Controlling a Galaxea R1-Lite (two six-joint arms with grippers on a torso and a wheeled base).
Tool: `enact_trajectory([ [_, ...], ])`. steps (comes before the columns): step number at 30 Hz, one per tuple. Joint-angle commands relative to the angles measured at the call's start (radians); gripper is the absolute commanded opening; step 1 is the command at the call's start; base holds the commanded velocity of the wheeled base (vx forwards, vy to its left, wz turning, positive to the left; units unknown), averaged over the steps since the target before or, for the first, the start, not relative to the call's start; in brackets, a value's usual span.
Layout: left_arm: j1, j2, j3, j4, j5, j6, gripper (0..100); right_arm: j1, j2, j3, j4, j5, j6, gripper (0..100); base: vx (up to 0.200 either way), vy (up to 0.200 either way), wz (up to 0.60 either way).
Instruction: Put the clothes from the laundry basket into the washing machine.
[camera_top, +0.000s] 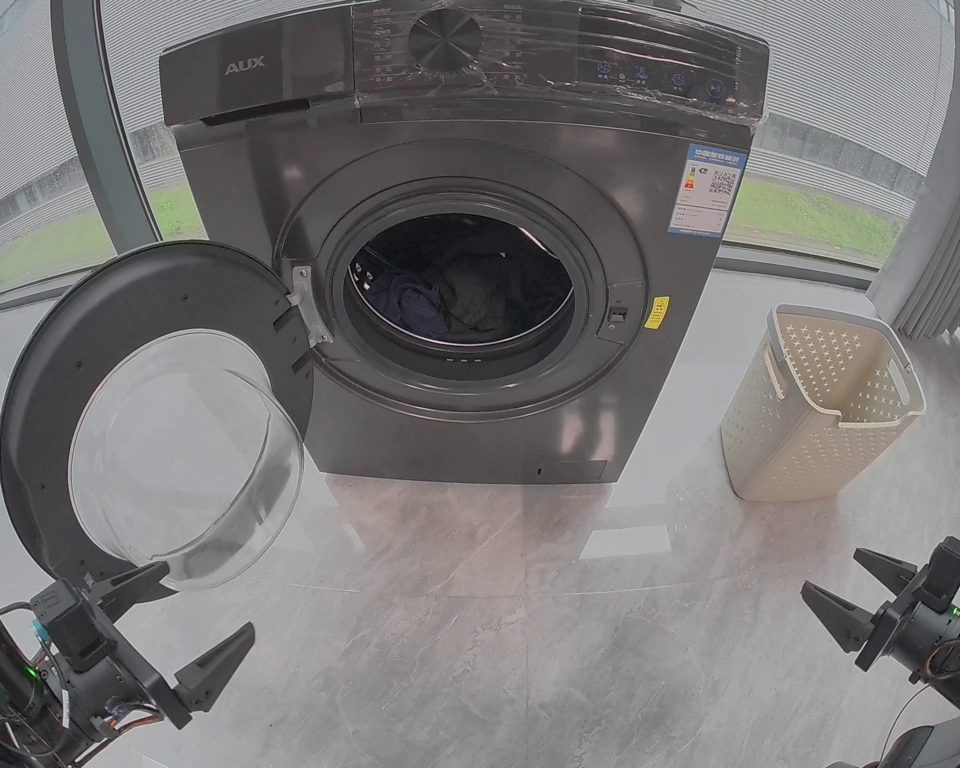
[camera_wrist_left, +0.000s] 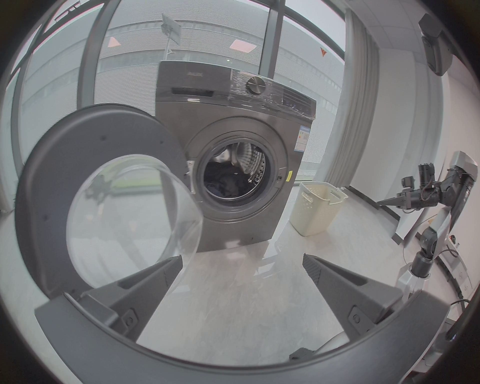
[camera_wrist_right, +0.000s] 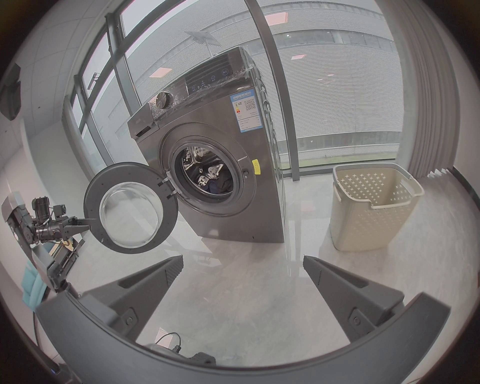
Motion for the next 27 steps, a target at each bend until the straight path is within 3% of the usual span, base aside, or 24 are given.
enact_trajectory([
  [1,0.148,-0.283,0.017,0.185,-0.012,0.004,100,-0.098,-0.198,0.017,0.149,0.009,-0.01,100,0.0,0.0,0.0],
  [4,0.234,-0.409,0.017,0.322,-0.024,0.008,100,-0.146,-0.324,0.017,0.287,0.029,-0.042,100,0.0,0.0,0.0],
  [6,0.3,-0.53,0.017,0.398,-0.058,0.013,100,-0.183,-0.424,0.017,0.361,0.064,-0.074,100,0.0,0.2,0.0],
  [8,0.373,-0.627,0.017,0.455,-0.125,0.014,100,-0.229,-0.508,0.017,0.413,0.103,-0.105,100,0.0,0.2,0.0],
  [9,0.373,-0.627,0.017,0.455,-0.125,0.014,100,-0.229,-0.508,0.017,0.413,0.103,-0.105,100,0.0,0.2,0.0],
  [10,0.458,-0.711,0.017,0.518,-0.208,0.025,100,-0.275,-0.576,0.017,0.458,0.139,-0.131,100,0.0,0.2,0.0],
  [11,0.458,-0.711,0.017,0.518,-0.208,0.025,100,-0.275,-0.576,0.017,0.458,0.139,-0.131,100,0.0,0.2,0.0],
  [12,0.53,-0.78,0.017,0.578,-0.262,0.05,100,-0.309,-0.617,0.017,0.494,0.161,-0.144,100,0.0,0.2,0.0],
  [15,0.619,-0.86,0.017,0.662,-0.322,0.07,100,-0.342,-0.677,0.017,0.537,0.165,-0.147,100,0.0,0.2,0.0],
  [17,0.654,-0.909,0.017,0.716,-0.345,0.068,100,-0.352,-0.723,0.017,0.563,0.165,-0.147,100,0.0,0.2,0.0],
  [22,0.656,-0.912,0.017,0.724,-0.312,0.047,100,-0.385,-0.827,0.017,0.626,0.17,-0.147,100,0.0,0.08,0.0],
  [23,0.657,-0.912,0.017,0.725,-0.262,0.053,100,-0.404,-0.878,0.017,0.678,0.181,-0.15,100,0.0,0.0,0.0],
  [25,0.657,-0.912,0.017,0.725,-0.239,0.051,100,-0.424,-0.904,0.017,0.695,0.195,-0.153,100,0.0,0.0,0.0],
  [26,0.659,-0.912,0.017,0.725,-0.208,0.05,100,-0.462,-0.939,0.008,0.72,0.218,-0.157,100,0.0,0.0,0.0],
  [27,0.66,-0.91,0.017,0.728,-0.159,0.053,100,-0.471,-0.954,0.008,0.712,0.213,-0.171,100,-0.2,0.0,0.0],
])
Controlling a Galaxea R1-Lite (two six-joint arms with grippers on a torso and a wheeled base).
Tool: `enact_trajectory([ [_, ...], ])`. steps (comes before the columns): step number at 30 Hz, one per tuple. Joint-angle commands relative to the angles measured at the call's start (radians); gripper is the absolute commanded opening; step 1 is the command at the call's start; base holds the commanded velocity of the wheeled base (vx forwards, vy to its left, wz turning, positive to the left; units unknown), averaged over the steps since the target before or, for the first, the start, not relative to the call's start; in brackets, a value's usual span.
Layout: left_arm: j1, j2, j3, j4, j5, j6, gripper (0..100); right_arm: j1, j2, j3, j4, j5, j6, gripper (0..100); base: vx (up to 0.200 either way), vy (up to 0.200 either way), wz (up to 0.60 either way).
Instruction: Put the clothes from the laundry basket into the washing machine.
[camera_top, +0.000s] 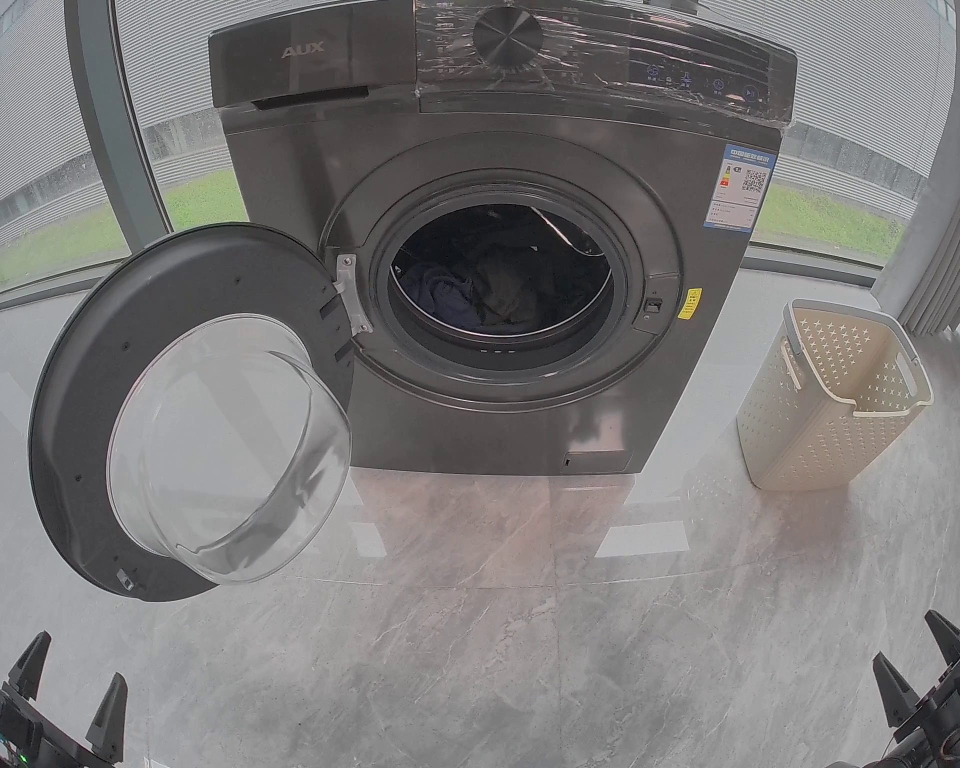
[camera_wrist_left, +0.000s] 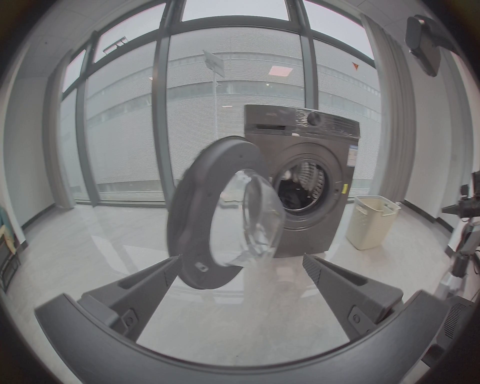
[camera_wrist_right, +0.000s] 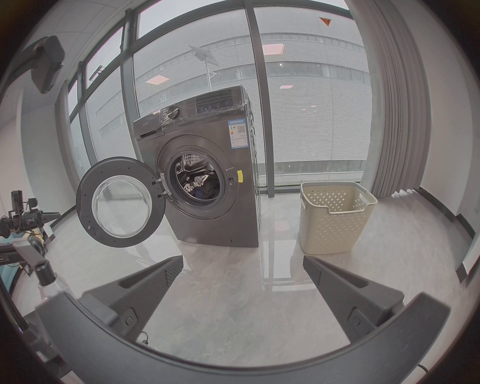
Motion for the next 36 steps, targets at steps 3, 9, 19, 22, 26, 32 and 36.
enact_trajectory([
  [3,0.021,-0.036,0.017,0.012,0.12,0.026,100,-0.081,-0.164,0.008,0.043,-0.024,-0.073,100,-0.2,0.0,0.0],
  [9,0.018,-0.036,0.017,0.012,0.089,0.006,100,-0.081,-0.164,0.018,0.068,-0.064,-0.06,100,-0.167,0.0,0.0],
  [19,-0.007,-0.077,0.017,0.015,0.085,-0.031,100,-0.079,-0.164,0.018,0.068,-0.063,-0.058,100,0.0,0.04,0.0],
  [22,-0.008,-0.077,0.017,0.014,0.083,-0.033,100,-0.079,-0.164,0.018,0.068,-0.061,-0.057,100,0.0,0.2,0.0],
  [26,-0.007,-0.077,0.017,0.015,0.083,-0.033,100,-0.079,-0.164,0.018,0.068,-0.061,-0.057,100,0.0,0.2,0.0],
  [32,-0.008,-0.077,0.017,0.014,0.083,-0.033,100,-0.081,-0.164,0.018,0.068,-0.061,-0.057,100,0.0,0.2,0.0],
  [36,-0.01,-0.085,0.017,0.011,0.094,-0.034,100,-0.081,-0.164,0.018,0.068,-0.061,-0.057,100,0.0,0.15,0.0],
])
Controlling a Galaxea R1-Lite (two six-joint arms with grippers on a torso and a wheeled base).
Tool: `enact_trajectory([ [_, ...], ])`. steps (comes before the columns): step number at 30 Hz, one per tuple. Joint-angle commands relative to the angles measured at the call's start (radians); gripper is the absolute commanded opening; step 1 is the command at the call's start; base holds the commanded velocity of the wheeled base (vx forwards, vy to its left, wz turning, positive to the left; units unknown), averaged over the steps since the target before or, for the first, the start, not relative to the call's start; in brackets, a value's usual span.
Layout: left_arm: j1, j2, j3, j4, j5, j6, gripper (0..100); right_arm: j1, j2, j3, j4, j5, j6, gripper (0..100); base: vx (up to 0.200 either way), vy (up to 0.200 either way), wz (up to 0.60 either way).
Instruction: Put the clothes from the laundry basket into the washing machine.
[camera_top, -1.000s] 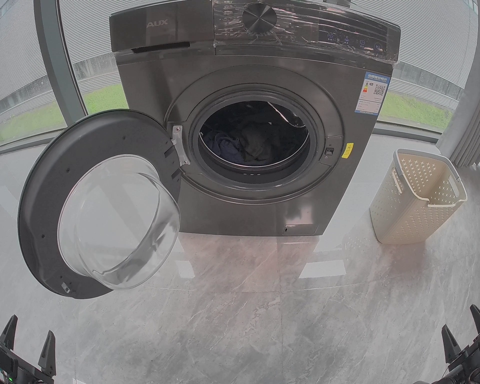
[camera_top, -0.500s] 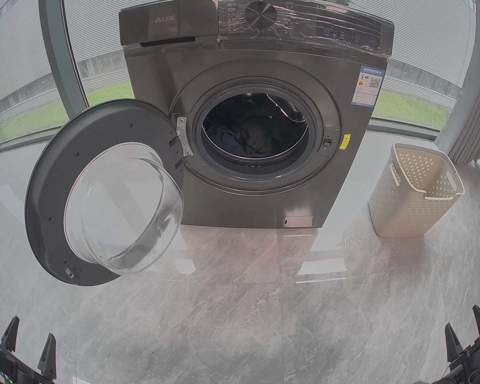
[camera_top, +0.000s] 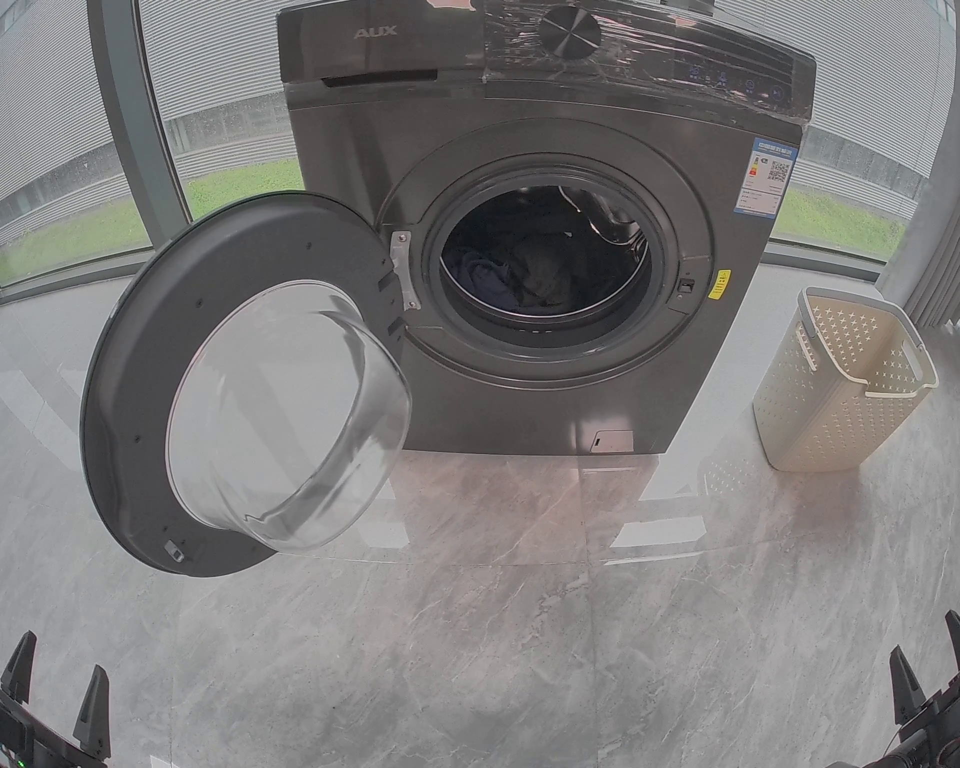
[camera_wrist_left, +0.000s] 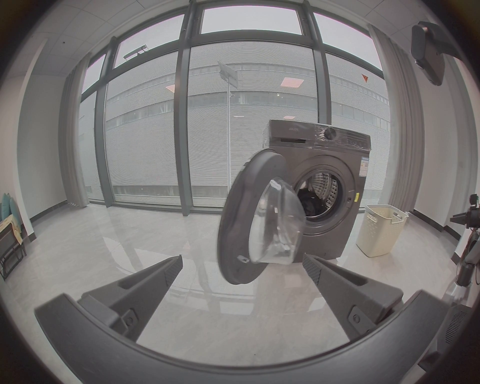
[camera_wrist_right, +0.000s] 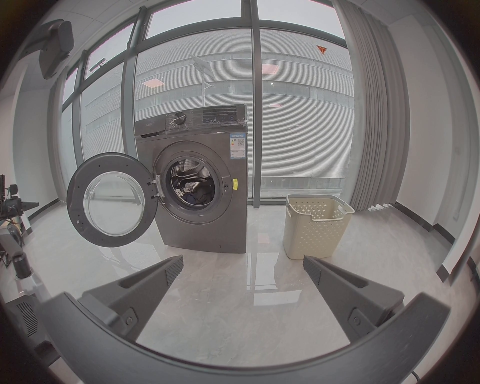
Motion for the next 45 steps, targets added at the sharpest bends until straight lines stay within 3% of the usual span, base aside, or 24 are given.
enact_trajectory([
  [1,0.0,-0.002,0.018,-0.004,0.009,-0.003,100,0.0,-0.012,0.018,-0.001,0.0,0.0,100,0.0,0.0,0.0],
  [4,0.004,0.005,0.008,-0.013,0.015,-0.017,100,0.0,-0.012,0.018,-0.001,0.0,0.0,100,0.0,0.0,0.0],
  [8,0.007,0.067,-0.177,-0.006,-0.008,-0.014,100,0.0,-0.012,0.018,-0.001,0.0,0.0,100,0.0,0.0,0.0],
  [10,0.003,0.223,-0.309,0.002,-0.055,-0.022,100,-0.001,-0.012,0.018,-0.001,0.002,0.0,100,0.0,0.0,0.0],
  [14,0.004,0.478,-0.395,-0.041,-0.094,-0.014,100,0.0,-0.012,0.018,-0.001,0.003,0.001,100,0.0,0.0,0.0],
  [20,-0.005,0.739,-0.404,-0.239,-0.11,-0.009,100,-0.001,-0.012,0.018,-0.001,0.003,0.001,100,0.0,0.0,0.0],
  [24,-0.008,0.901,-0.401,-0.349,-0.149,-0.005,100,0.0,-0.012,0.018,-0.001,0.005,0.0,100,0.0,0.0,0.0],
  [30,-0.025,1.038,-0.426,-0.417,-0.227,-0.006,100,-0.001,-0.012,0.018,-0.001,0.005,0.0,100,0.0,0.0,0.0],
  [38,-0.063,1.154,-0.432,-0.53,-0.244,-0.009,100,-0.001,-0.012,0.018,-0.001,0.005,0.0,100,0.0,0.0,0.0],
  [45,-0.166,1.188,-0.423,-0.576,-0.255,-0.009,100,-0.001,-0.012,0.018,-0.001,0.005,0.0,100,0.0,0.0,0.0],
])
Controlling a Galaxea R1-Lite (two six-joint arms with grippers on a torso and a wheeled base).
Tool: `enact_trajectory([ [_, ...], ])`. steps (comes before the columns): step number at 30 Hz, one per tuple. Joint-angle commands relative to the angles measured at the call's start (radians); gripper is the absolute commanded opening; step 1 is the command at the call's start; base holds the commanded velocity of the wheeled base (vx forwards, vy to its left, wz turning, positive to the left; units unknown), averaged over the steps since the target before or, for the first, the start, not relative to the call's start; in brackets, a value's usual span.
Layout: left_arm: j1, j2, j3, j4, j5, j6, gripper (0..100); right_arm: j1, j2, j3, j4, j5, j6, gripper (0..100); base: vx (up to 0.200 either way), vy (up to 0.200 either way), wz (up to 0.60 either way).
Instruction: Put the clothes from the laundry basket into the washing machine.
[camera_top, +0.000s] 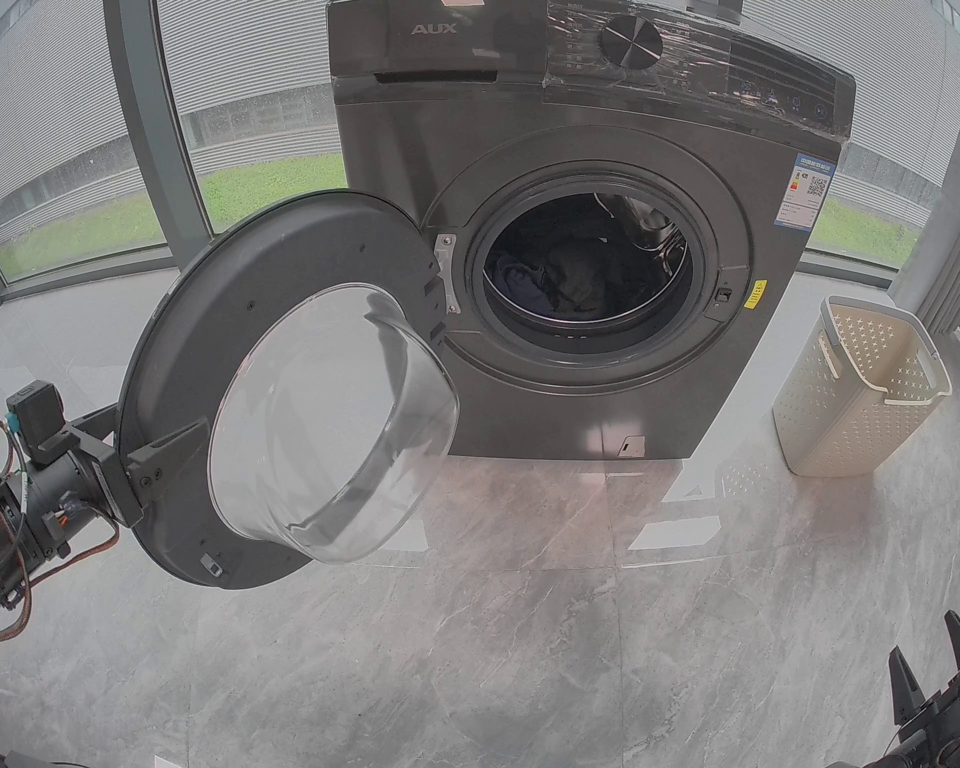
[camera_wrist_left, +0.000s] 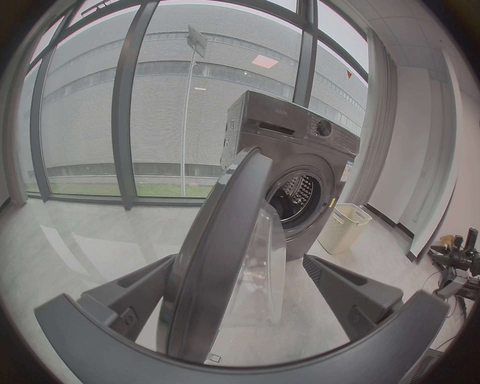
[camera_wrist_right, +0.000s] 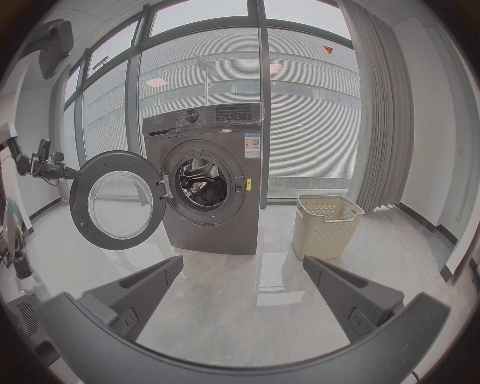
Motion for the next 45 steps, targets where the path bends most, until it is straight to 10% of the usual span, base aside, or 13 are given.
enact_trajectory([
  [1,-0.068,0.044,0.005,-0.005,-0.013,-0.003,100,0.001,-0.014,0.018,-0.001,0.001,0.0,100,0.0,0.0,0.0],
  [17,-0.429,-0.07,0.086,0.0,-0.022,-0.033,100,0.0,-0.014,0.018,-0.001,0.002,0.0,100,0.0,0.0,0.0],
  [30,-0.389,-0.205,0.065,0.009,0.002,-0.061,100,0.001,-0.014,0.018,-0.001,0.002,0.0,100,0.0,0.0,0.0],
  [36,-0.139,-0.126,0.037,0.006,0.058,-0.035,100,0.001,-0.014,0.018,-0.001,0.002,0.0,100,0.0,0.0,0.0],
  [45,-0.164,-0.05,0.045,0.006,0.045,-0.003,100,0.001,-0.014,0.018,-0.001,0.002,0.0,100,0.0,0.0,0.0],
])
